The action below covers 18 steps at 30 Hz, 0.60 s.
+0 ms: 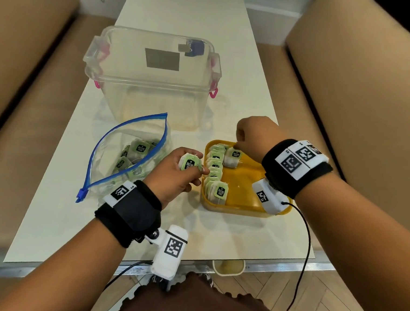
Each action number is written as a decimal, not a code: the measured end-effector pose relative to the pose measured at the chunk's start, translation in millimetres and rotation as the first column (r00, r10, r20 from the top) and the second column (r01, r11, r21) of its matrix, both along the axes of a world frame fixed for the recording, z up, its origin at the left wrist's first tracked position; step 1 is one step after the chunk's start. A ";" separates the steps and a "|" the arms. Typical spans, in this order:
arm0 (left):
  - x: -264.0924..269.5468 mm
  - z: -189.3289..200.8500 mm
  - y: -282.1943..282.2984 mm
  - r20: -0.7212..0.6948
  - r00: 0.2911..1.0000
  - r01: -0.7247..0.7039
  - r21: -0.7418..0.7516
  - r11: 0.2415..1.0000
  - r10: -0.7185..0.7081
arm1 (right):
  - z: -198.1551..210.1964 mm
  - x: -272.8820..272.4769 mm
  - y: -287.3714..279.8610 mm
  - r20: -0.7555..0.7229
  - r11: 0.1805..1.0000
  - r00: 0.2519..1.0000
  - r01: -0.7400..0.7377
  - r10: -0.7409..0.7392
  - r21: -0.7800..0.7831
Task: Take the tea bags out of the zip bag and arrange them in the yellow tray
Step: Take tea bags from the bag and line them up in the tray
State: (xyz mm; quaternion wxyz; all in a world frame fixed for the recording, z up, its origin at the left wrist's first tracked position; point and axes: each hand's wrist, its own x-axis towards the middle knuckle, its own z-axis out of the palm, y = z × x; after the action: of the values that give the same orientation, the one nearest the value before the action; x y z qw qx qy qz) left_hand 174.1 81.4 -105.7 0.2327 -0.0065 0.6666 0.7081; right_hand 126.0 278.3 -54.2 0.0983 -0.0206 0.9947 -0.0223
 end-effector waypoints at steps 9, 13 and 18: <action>-4.0 -0.1 11.3 -0.064 0.995 0.077 0.062 0.995 -0.073 | 21.3 33.2 -35.2 0.007 0.836 0.980 -0.167 0.200 -0.522; -5.2 -0.2 13.1 -0.092 0.991 0.106 0.048 0.993 -0.101 | 22.0 36.4 -38.1 -0.025 0.820 0.985 -0.155 0.170 -0.551; -2.5 1.7 11.4 -0.101 0.987 0.135 0.132 0.982 -0.122 | 28.1 38.5 -30.1 -0.045 0.802 0.989 -0.143 0.144 -0.580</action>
State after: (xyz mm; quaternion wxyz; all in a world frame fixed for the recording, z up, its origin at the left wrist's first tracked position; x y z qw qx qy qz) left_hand 171.6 92.9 -104.1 0.2467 0.0855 0.6248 0.7358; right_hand 164.5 248.2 -26.2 0.0891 -0.1249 0.9357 -0.3176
